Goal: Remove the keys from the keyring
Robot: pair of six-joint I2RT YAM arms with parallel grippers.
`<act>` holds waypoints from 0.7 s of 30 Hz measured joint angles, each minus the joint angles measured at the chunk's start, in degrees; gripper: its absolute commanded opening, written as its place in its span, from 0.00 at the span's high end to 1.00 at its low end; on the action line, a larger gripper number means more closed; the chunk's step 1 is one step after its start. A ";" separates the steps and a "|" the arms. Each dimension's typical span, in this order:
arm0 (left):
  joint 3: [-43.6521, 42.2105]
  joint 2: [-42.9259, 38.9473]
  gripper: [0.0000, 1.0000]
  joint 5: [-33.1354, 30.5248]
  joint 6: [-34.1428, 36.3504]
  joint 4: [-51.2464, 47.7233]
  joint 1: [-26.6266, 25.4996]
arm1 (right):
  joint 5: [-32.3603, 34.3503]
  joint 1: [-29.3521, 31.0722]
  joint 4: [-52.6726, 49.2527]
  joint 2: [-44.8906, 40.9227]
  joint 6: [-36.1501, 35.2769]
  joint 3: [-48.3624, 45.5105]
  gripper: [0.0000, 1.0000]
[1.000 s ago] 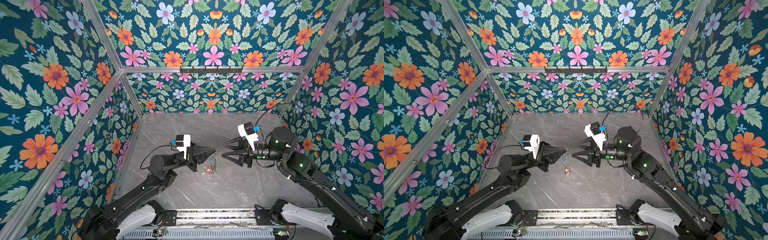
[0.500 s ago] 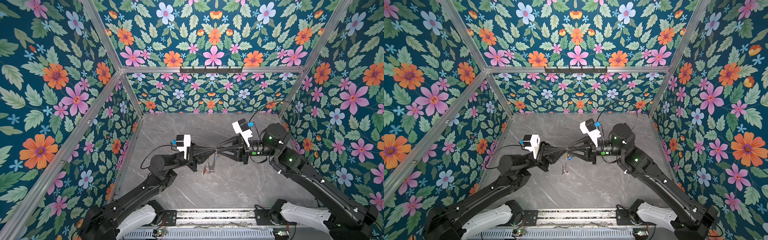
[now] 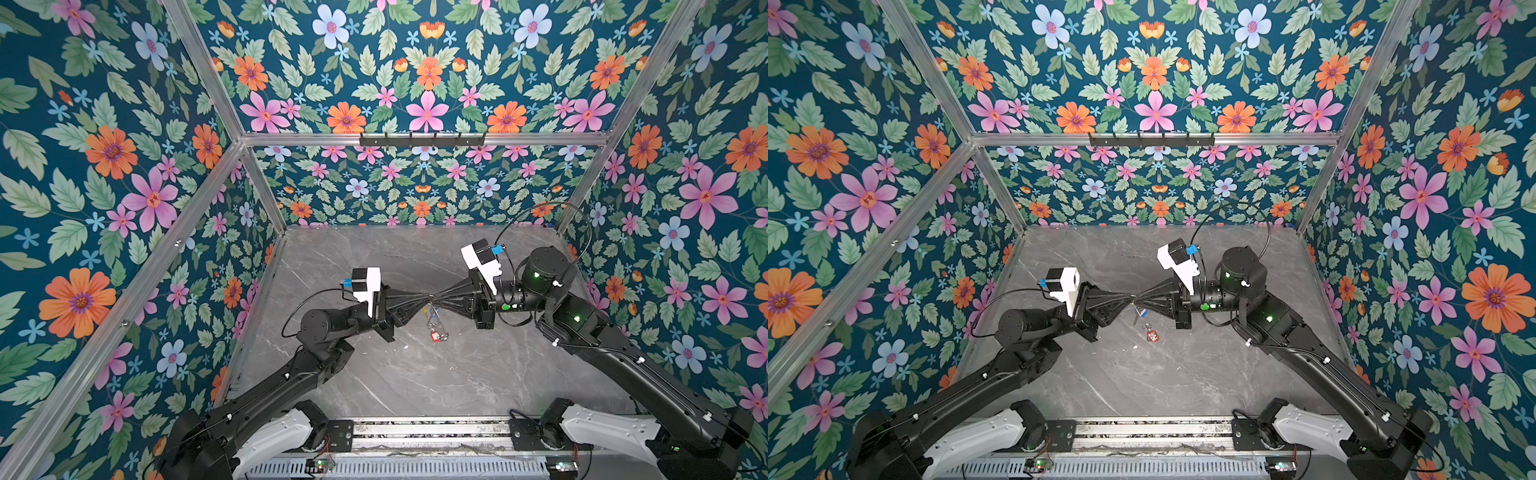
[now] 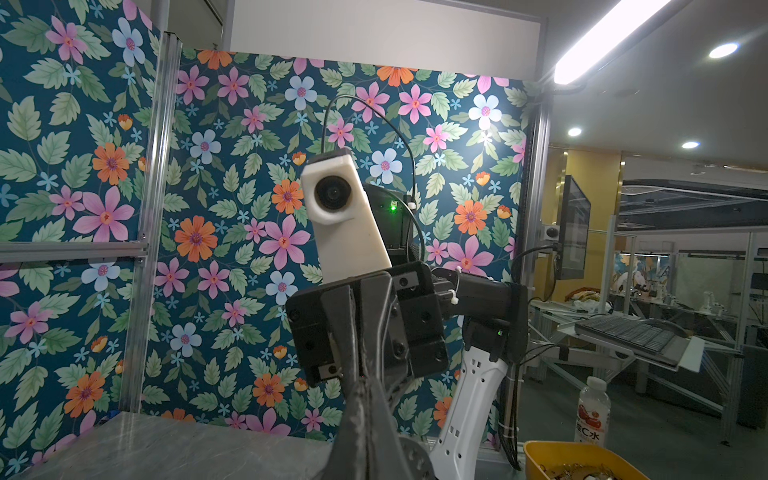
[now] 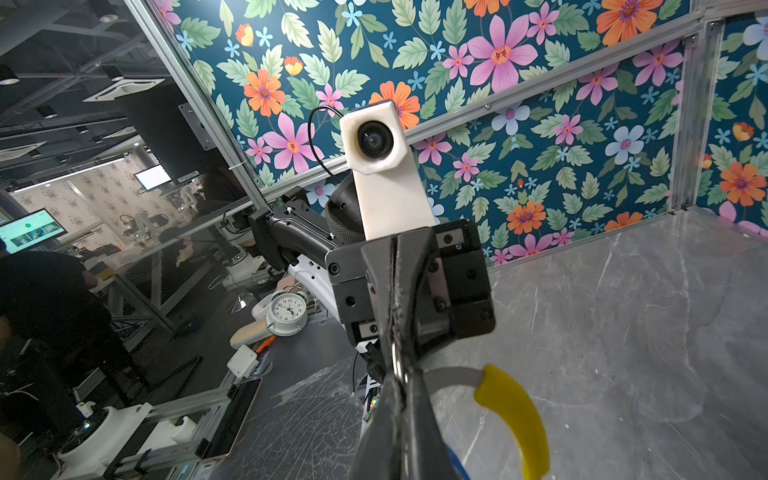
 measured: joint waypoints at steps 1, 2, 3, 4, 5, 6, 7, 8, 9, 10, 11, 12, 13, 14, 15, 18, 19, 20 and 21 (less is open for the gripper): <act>0.02 -0.35 0.78 0.15 0.11 -0.90 -0.02 | 0.09 0.04 -0.85 -0.22 -0.33 0.09 1.00; 0.02 -0.70 0.74 0.35 0.17 -1.64 -0.04 | 0.24 0.09 -1.79 -0.35 -0.35 0.31 1.00; 0.15 -1.25 0.70 0.46 0.17 -2.60 -0.04 | 0.76 0.09 -3.34 -0.52 -0.52 0.72 1.00; 0.46 -1.77 0.68 0.48 0.22 -3.61 -0.04 | 1.77 0.07 -4.90 -0.76 -1.20 1.16 1.00; 0.85 -2.23 0.66 0.52 0.28 -4.74 -0.04 | 2.14 -0.02 -6.23 -0.90 -1.55 1.55 1.00; 1.42 -2.67 0.64 0.68 0.33 -6.21 -0.04 | 2.60 -0.07 -7.96 -1.03 -2.36 2.08 1.00; 2.29 -3.02 0.62 0.98 0.48 -8.11 -0.04 | 3.37 -0.09 -9.79 -1.11 -2.97 2.67 1.00; 3.30 -3.19 0.62 1.25 0.70 -10.14 0.02 | 3.82 -0.07 -11.21 -1.22 -3.69 3.08 1.00; 4.85 -3.21 0.61 1.79 1.11 -12.90 0.02 | 4.44 -0.07 -13.14 -1.33 -4.42 3.65 1.00; 6.60 -3.06 0.61 2.58 1.40 -15.85 0.07 | 4.90 -0.07 -14.91 -1.44 -5.29 4.13 1.00; 8.04 -2.82 0.61 3.21 1.51 -18.29 0.13 | 4.98 -0.07 -16.28 -1.46 -5.81 4.52 1.00; 9.94 -2.34 0.62 4.15 1.86 -21.33 0.22 | 5.49 -0.09 -17.59 -1.49 -6.47 4.94 1.00; 11.76 -1.79 0.62 4.92 2.32 -24.55 0.22 | 6.19 -0.09 -19.08 -1.51 -7.15 5.35 1.00; 13.20 -1.29 0.63 5.60 2.91 -27.32 0.22 | 6.25 -0.11 -20.17 -1.51 -7.56 5.62 1.00; 14.88 -0.68 0.64 6.27 3.13 -30.91 0.28 | 6.60 -0.15 -21.42 -1.55 -8.31 5.99 1.00; 19.50 0.94 0.67 8.26 4.83 -40.72 0.57 | 7.34 -0.17 -24.22 -1.55 -9.75 7.08 1.00; 21.09 1.44 0.68 9.09 5.86 -44.06 0.59 | 7.39 -0.17 -25.09 -1.49 -10.12 7.61 1.00; 22.56 1.88 0.70 9.51 6.40 -46.77 0.63 | 7.41 -0.17 -25.77 -1.42 -10.36 7.98 1.00; 24.11 2.36 0.70 9.88 7.52 -49.79 0.63 | 7.41 -0.17 -26.34 -1.38 -10.62 8.35 1.00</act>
